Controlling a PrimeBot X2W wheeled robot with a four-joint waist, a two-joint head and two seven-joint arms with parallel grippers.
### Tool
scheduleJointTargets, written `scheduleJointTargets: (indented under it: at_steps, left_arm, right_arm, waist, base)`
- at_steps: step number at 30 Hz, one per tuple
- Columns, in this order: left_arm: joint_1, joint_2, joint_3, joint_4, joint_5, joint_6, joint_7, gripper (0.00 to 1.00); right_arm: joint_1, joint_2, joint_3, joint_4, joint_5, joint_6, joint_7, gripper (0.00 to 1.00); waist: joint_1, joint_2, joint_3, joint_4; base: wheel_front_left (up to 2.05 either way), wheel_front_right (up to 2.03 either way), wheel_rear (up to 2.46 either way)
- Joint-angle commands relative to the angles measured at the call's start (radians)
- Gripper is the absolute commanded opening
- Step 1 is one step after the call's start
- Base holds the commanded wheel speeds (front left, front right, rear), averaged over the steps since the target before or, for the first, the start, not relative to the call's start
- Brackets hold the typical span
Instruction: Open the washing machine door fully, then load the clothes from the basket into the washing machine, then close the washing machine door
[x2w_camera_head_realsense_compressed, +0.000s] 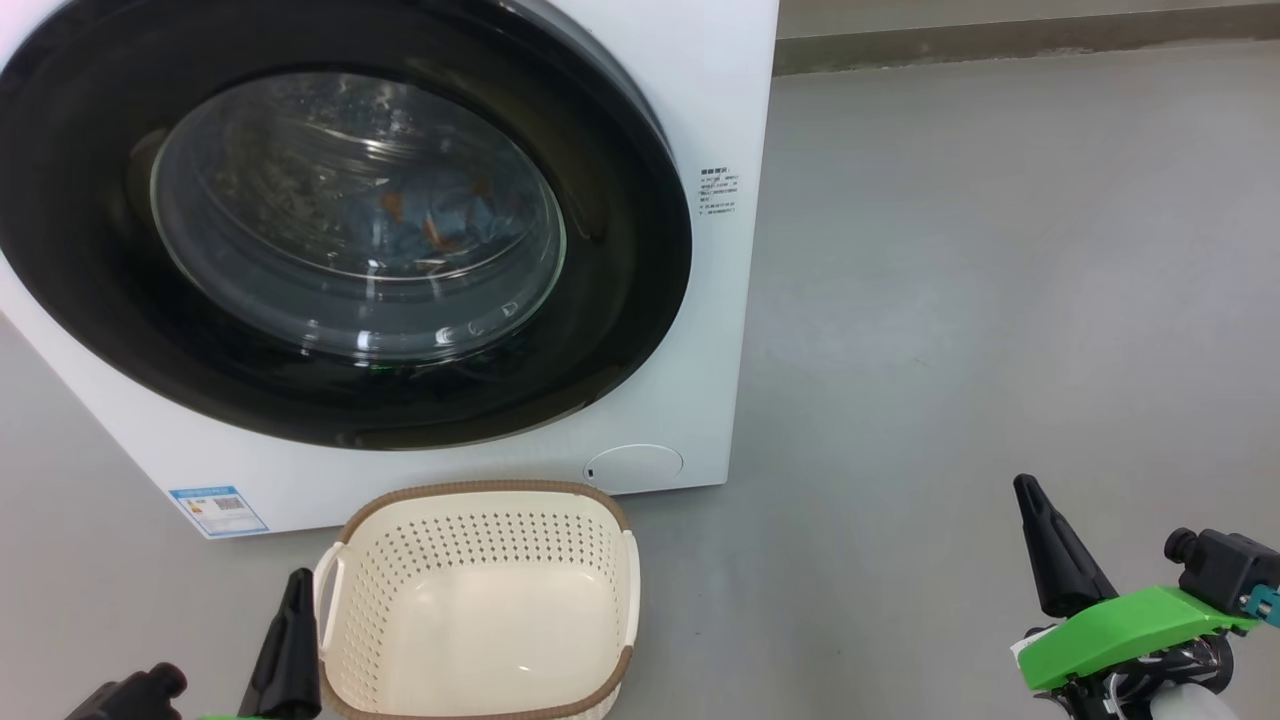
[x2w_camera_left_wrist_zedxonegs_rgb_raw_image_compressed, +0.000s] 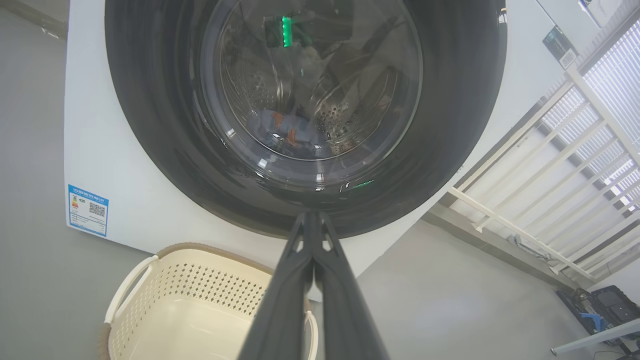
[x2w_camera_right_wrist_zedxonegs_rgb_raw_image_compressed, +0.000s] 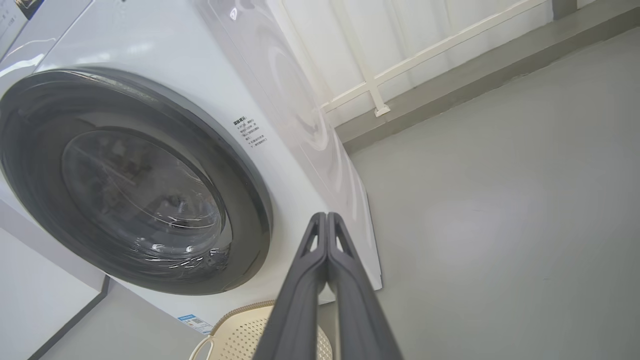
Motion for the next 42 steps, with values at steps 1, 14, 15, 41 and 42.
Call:
scheduleJointTargets:
  at_steps: [1,14,15,41,42]
  left_arm:
    - [-0.038,0.007,0.022,-0.021,-0.027,0.0,0.008,0.0]
    - [-0.043,-0.004,0.044,-0.022,-0.132,0.0,0.043,0.0]
    - [-0.044,-0.005,0.046,-0.022,-0.141,0.0,0.046,0.0]
    - [-0.056,-0.028,0.096,-0.022,-0.37,0.0,0.121,0.0]
    - [-0.057,-0.029,0.098,-0.022,-0.379,0.0,0.123,0.0]
  right_arm:
    - [-0.027,-0.006,-0.012,-0.029,0.027,-0.002,0.009,0.0]
    - [-0.026,0.011,-0.041,-0.033,0.134,-0.003,0.043,0.0]
    - [-0.026,0.013,-0.044,-0.034,0.142,-0.003,0.046,0.0]
    - [-0.024,0.051,-0.107,-0.043,0.373,-0.005,0.123,0.0]
    - [-0.024,0.053,-0.11,-0.043,0.382,-0.005,0.126,0.0]
  waist:
    - [-0.0001,-0.0001,0.0,0.0]
    - [-0.0001,-0.0001,0.0,0.0]
    - [-0.0001,-0.0001,0.0,0.0]
    - [-0.0001,-0.0001,0.0,0.0]
    - [-0.0001,-0.0001,0.0,0.0]
  base:
    - [0.0,0.0,0.0]
    - [0.0,0.0,0.0]
    - [0.0,0.0,0.0]
    - [0.0,0.0,0.0]
    - [0.0,0.0,0.0]
